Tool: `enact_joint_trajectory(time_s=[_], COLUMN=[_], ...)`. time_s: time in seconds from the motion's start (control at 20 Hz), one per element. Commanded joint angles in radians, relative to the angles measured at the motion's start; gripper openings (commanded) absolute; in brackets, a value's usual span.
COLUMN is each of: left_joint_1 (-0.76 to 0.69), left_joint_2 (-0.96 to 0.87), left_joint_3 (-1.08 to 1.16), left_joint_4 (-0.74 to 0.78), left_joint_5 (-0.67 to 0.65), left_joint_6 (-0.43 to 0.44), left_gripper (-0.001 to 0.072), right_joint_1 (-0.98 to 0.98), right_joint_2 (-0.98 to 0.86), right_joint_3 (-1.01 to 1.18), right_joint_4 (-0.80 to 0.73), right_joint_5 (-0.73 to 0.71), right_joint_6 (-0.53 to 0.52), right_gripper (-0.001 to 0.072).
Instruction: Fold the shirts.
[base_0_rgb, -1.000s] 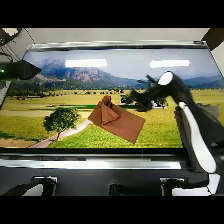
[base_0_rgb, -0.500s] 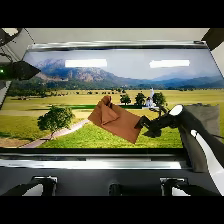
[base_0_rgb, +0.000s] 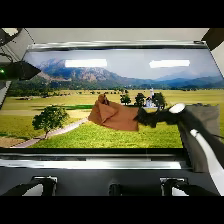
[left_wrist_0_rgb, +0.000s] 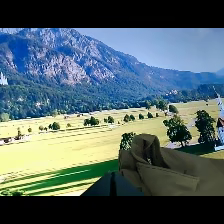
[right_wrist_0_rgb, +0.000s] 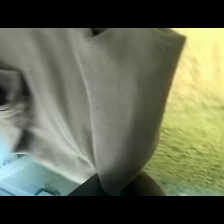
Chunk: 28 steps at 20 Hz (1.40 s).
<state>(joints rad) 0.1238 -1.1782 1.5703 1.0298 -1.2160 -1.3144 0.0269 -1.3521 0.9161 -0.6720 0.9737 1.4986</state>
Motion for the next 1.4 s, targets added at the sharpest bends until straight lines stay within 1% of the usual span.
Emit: enact_joint_trajectory(time_s=[0.0,0.05,0.1,0.25,0.5,0.6,0.7,0.8,1.05,1.15,1.25,1.35], left_joint_1=[0.000,0.000,0.000,-0.001,-0.003,-0.003,-0.003,-0.003,-0.003,-0.003,-0.003,-0.003], left_joint_2=[0.000,0.000,0.000,0.000,0.000,0.001,0.001,0.001,0.001,0.001,0.001,0.001], left_joint_3=[0.000,0.000,0.000,0.000,0.000,0.000,0.000,0.000,0.000,0.000,0.000,0.000], left_joint_4=[0.000,0.000,0.000,-0.001,-0.001,-0.001,-0.001,-0.001,-0.001,-0.001,-0.001,-0.001], left_joint_5=[0.005,0.005,0.005,0.003,0.002,0.002,0.002,0.000,0.000,0.000,0.000,0.000], left_joint_6=[0.006,0.006,0.006,0.006,0.008,0.027,0.033,0.033,0.037,0.043,0.063,0.063], left_gripper=[0.0025,0.0026,0.0025,0.0026,0.0026,0.0026,0.0026,0.0026,0.0026,0.0026,0.0026,0.0026], right_joint_1=[-0.135,-0.184,-0.237,-0.377,-0.555,-0.600,-0.656,-0.718,-0.850,-0.872,-0.872,-0.872], right_joint_2=[0.065,0.070,0.070,0.070,0.071,0.071,0.071,0.071,0.071,0.071,0.078,0.083], right_joint_3=[0.257,0.351,0.446,0.643,0.813,0.880,0.940,0.978,0.984,0.984,0.972,0.927], right_joint_4=[-0.098,-0.153,-0.211,-0.320,-0.339,-0.341,-0.365,-0.413,-0.431,-0.517,-0.653,-0.720], right_joint_5=[0.197,0.264,0.333,0.459,0.549,0.613,0.671,0.721,0.795,0.867,0.877,0.878], right_joint_6=[0.077,0.138,0.176,0.213,0.272,0.276,0.305,0.325,0.343,0.343,0.349,0.366], right_gripper=[0.0050,0.0050,0.0050,0.0050,0.0051,0.0051,0.0051,0.0051,0.0051,0.0051,0.0052,0.0052])
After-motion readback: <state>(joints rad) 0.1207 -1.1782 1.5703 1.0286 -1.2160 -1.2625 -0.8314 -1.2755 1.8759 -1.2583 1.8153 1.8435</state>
